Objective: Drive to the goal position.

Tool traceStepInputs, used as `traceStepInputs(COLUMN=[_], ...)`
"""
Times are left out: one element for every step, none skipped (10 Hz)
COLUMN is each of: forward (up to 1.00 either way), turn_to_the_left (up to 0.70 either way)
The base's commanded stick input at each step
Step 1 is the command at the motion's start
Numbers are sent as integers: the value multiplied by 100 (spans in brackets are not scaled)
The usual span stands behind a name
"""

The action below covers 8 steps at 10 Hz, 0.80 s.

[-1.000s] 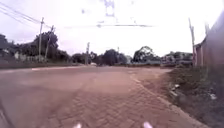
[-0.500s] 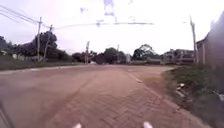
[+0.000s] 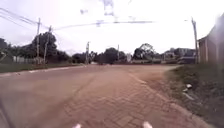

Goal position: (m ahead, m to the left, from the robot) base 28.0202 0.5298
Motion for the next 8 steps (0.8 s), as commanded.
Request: traceStepInputs(forward=[50,50,50,50,50,50,50,50], turn_to_the_left=[0,0,0,0,0,0,0,0])
